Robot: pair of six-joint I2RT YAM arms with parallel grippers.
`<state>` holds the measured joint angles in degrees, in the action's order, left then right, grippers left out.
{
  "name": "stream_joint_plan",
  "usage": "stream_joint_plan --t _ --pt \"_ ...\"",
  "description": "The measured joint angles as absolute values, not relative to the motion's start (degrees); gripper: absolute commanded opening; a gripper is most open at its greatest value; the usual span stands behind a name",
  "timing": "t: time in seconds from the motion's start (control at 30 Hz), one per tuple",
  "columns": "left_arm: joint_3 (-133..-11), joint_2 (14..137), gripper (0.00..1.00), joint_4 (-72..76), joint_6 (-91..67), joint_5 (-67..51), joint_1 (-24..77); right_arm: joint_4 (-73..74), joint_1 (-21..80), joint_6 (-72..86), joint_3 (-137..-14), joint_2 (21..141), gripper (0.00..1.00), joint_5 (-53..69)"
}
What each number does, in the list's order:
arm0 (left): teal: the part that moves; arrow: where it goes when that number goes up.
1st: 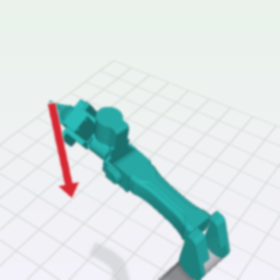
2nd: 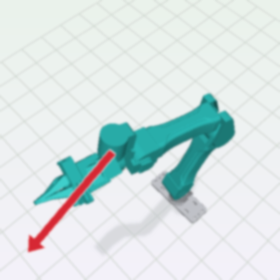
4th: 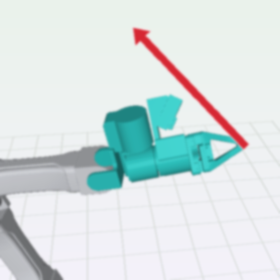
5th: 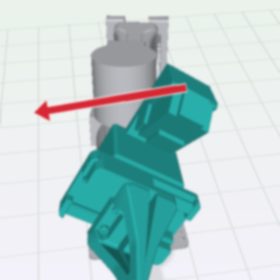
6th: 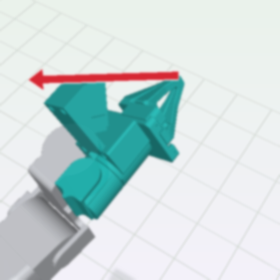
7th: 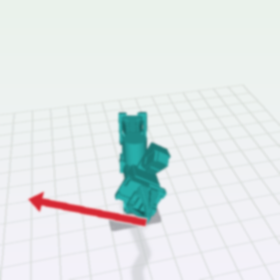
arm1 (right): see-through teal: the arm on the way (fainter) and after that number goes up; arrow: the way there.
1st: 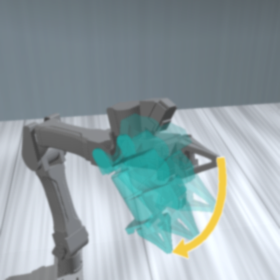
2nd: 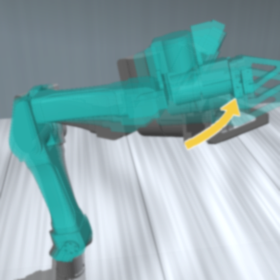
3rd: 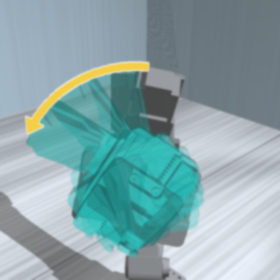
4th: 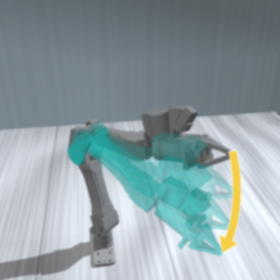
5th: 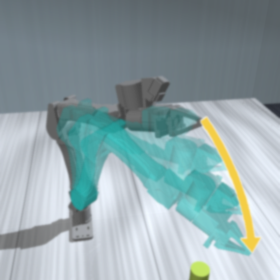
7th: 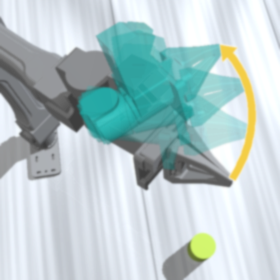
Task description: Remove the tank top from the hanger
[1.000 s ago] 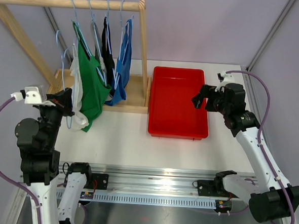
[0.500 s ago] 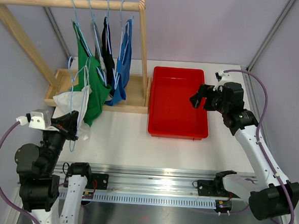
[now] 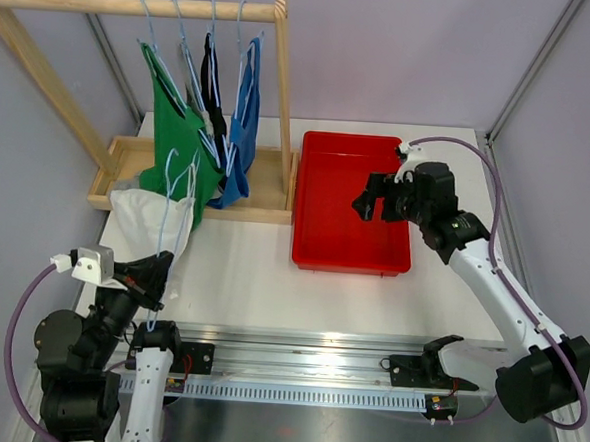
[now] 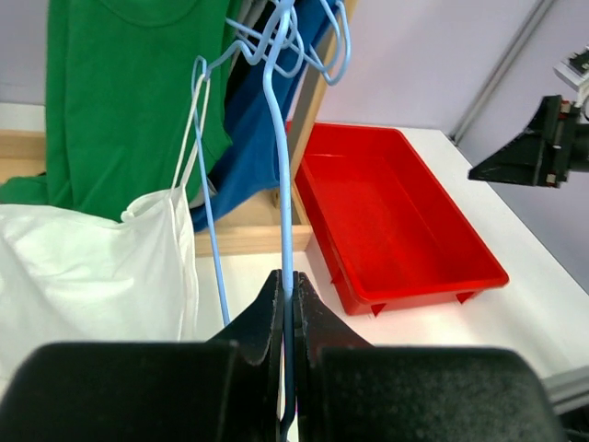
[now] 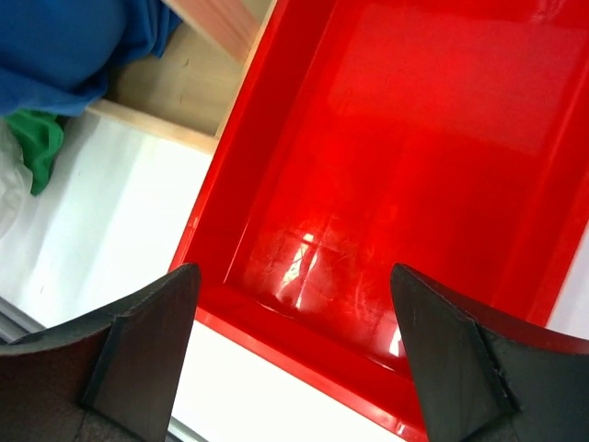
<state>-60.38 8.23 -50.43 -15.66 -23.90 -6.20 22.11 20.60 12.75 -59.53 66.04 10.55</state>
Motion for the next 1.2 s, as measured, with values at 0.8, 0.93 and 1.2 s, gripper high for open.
stream_joint_plan --t 0.8,0.93,1.2 --pt "-58.4 7.0 0.0 -47.2 -19.6 -45.5 -6.5 20.8 31.9 10.2 -63.1 72.7 0.83 5.4" --pt "-56.4 6.1 0.0 -46.3 -20.4 -46.0 -6.5 17.8 36.1 11.1 -62.9 69.6 0.79 5.7" --pt "-55.2 5.7 0.0 -46.1 -21.1 -45.9 -6.5 3.4 47.3 13.4 -59.0 61.7 0.47 5.6"
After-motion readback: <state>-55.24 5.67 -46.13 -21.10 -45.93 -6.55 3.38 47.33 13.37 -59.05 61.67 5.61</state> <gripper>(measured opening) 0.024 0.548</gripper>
